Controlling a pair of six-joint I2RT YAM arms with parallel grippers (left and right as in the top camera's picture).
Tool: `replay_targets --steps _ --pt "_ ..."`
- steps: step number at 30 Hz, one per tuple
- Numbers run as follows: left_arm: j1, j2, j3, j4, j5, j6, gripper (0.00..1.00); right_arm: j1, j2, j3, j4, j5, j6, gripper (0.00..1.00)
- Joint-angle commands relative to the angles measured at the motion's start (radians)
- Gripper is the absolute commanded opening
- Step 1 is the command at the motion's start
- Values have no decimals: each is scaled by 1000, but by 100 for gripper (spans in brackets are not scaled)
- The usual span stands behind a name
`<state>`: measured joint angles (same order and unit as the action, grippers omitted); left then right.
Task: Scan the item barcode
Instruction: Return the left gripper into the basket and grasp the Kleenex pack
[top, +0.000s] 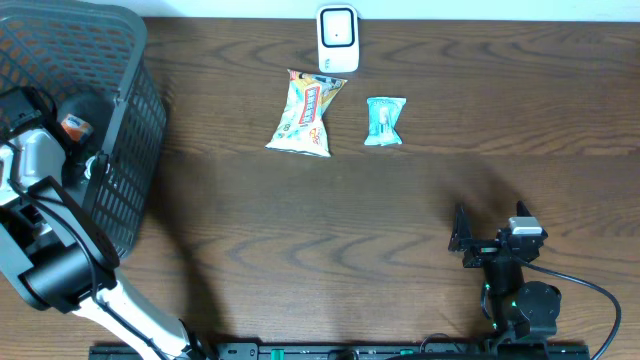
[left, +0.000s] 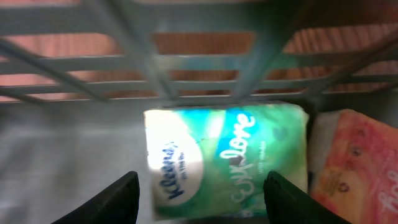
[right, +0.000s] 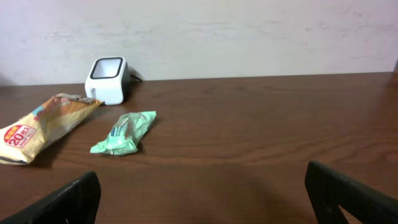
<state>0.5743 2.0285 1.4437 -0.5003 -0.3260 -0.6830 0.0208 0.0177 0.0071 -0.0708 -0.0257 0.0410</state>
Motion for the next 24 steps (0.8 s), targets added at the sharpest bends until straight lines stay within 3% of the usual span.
replay_targets --steps 1,6,7,9,10,11,17,24 --pt "5 55 -18 14 45 24 63 -8 0 -1 -4 8 10 99" --pt "5 85 -18 23 45 62 62 -8 0 -1 -4 8 10 99" --pt "5 85 -18 22 45 62 53 -8 0 -1 -4 8 10 99" --pt "4 85 -18 19 46 95 21 -8 0 -1 -4 8 10 99" --pt "4 82 -18 16 46 124 11 -8 0 -1 -4 8 10 99" --pt "4 78 -18 12 46 148 8 -8 0 -1 -4 8 10 99" --pt "4 -7 -17 -53 65 181 7 -8 0 -1 -5 8 10 99" --pt "4 -327 -17 -124 285 180 7 -8 0 -1 -4 8 10 99"
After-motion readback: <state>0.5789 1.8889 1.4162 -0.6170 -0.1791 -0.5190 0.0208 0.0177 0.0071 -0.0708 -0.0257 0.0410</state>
